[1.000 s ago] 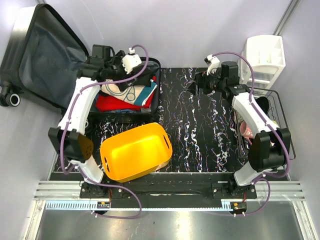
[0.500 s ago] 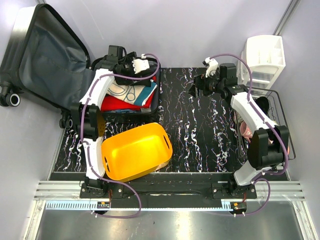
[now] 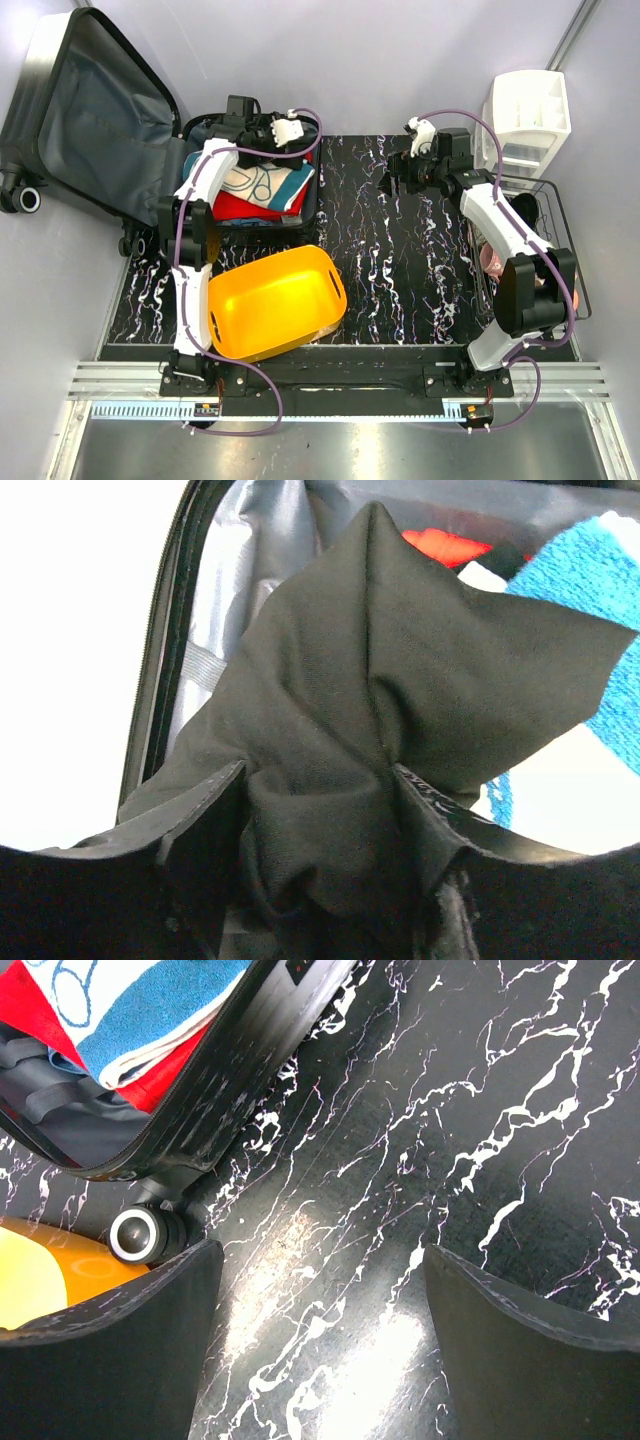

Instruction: Open, take out, and arrange the luggage

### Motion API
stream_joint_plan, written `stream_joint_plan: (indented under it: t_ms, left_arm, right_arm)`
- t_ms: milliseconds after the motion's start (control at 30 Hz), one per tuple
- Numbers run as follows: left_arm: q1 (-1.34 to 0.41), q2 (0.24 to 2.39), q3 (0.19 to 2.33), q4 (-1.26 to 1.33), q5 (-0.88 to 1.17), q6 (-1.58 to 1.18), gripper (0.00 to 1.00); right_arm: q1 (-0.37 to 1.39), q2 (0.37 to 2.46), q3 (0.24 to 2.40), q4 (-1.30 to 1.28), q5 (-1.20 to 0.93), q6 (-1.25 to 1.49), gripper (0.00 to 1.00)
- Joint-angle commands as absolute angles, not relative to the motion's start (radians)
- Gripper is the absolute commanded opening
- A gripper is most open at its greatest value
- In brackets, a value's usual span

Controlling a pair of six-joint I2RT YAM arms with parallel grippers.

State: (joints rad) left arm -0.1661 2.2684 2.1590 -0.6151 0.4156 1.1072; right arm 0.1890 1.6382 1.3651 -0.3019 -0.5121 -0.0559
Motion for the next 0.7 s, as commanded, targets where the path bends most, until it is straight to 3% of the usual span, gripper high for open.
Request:
stream_joint_plan:
  t_ms: [0,33,233,667]
  left_arm:
    - [-0.149,2.316,2.234,-0.514,0.46,1.057,0.54]
    - [-0.149,2.316,2.23,-0.487,0.462,1.049,0.41]
    - [-0.147,2.326,2.292,-0.48,0.425,1.029,0.03]
    - [-0.087,2.031,2.177,-0.399,0.472,0.736,0.0]
  right_arm:
    - [0.181,1.641,1.414,-0.314,-0.492,-0.074,0.89]
    - [0.181,1.647,1.419,-0.318,-0.488,-0.074,0.89]
    - [0.179,1.672,1.437,-0.319,-0.48,-0.077,0.87]
    - [0.178,1.681,1.447,-0.296,-0.526,-0.066,0.86]
